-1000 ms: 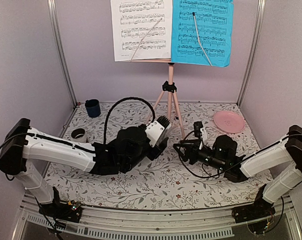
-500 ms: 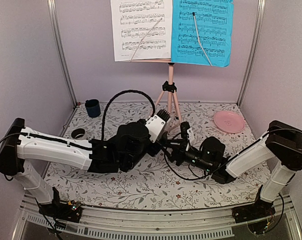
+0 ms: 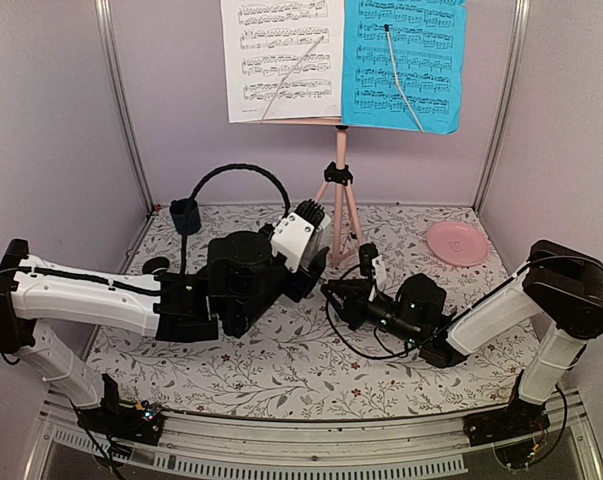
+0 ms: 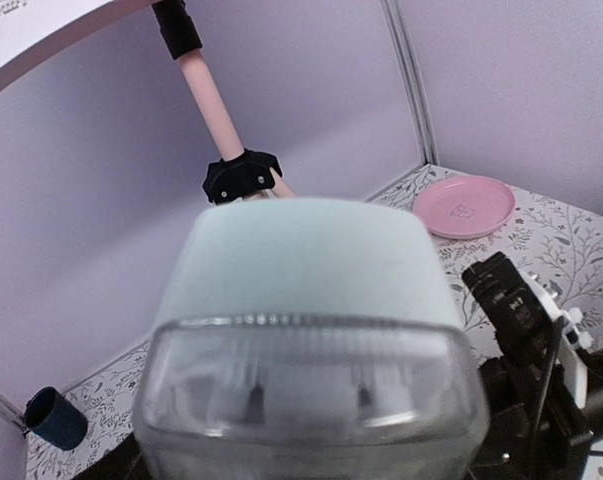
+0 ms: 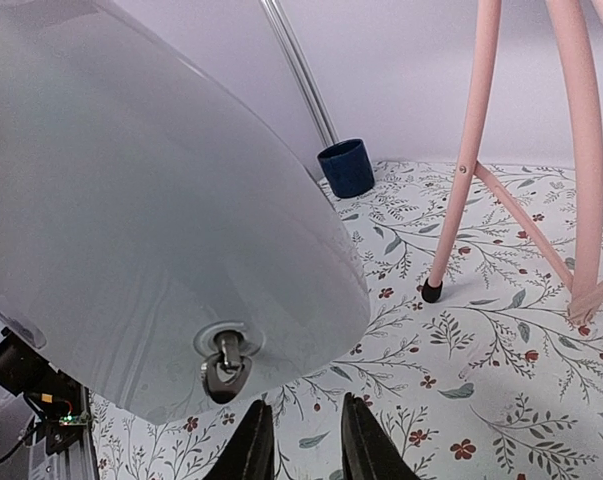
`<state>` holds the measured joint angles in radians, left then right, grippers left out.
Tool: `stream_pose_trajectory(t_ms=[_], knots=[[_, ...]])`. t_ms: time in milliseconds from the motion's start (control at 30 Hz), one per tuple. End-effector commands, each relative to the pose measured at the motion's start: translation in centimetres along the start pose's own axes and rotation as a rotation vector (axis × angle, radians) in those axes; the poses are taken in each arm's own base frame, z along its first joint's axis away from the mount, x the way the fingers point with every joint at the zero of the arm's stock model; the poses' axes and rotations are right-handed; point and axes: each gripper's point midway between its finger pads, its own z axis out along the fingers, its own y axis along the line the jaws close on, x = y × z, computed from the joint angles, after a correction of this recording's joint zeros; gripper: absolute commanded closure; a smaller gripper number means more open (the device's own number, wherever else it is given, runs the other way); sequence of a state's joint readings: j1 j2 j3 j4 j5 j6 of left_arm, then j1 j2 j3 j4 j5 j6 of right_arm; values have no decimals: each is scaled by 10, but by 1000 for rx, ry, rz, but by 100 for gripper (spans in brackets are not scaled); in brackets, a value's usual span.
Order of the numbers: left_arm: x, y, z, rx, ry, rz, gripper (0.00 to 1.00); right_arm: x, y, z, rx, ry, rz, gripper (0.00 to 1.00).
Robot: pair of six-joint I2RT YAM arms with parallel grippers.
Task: Set up the instrument practice props
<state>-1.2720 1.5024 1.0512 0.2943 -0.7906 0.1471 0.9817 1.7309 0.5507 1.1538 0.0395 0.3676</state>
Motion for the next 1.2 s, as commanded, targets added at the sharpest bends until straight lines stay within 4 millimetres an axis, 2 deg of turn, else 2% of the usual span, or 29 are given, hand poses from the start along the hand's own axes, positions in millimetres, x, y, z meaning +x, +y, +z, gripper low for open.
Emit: stream_pose_trajectory(t_ms=[0, 233, 333, 400, 467, 567, 667, 733, 900, 967, 1033, 1167], knots=[[-35, 9, -12, -5, -101, -82, 78, -12, 16, 1, -67, -47, -24, 72], [-33, 6, -11, 7, -99, -78, 78, -13, 34, -3, -126, -73, -79, 62], [-32, 5, -10, 7, -98, -78, 78, -12, 36, 0, -128, -66, -67, 49], [-31, 5, -10, 7, -97, -76, 78, -9, 35, 1, -126, -55, -63, 46], [-33, 6, -11, 9, -100, -79, 78, -9, 32, 1, -112, -59, -61, 50], [-35, 6, -13, 19, -109, -86, 79, -14, 19, -1, -35, -81, -54, 66], [-35, 4, -15, 37, -118, -93, 79, -19, 9, -5, 29, -103, -39, 71], [-36, 3, -16, 48, -123, -97, 79, -21, 9, -5, 29, -105, -35, 74], [-37, 2, -17, 53, -127, -98, 79, -18, 14, -5, -3, -96, -37, 92], [-39, 3, -17, 51, -133, -103, 79, -17, 19, -4, -35, -93, -36, 91], [-40, 5, -18, 47, -136, -103, 80, -14, 23, -3, -61, -82, -33, 86], [-42, 7, -20, 44, -145, -108, 80, -11, 22, -2, -59, -73, -22, 86]])
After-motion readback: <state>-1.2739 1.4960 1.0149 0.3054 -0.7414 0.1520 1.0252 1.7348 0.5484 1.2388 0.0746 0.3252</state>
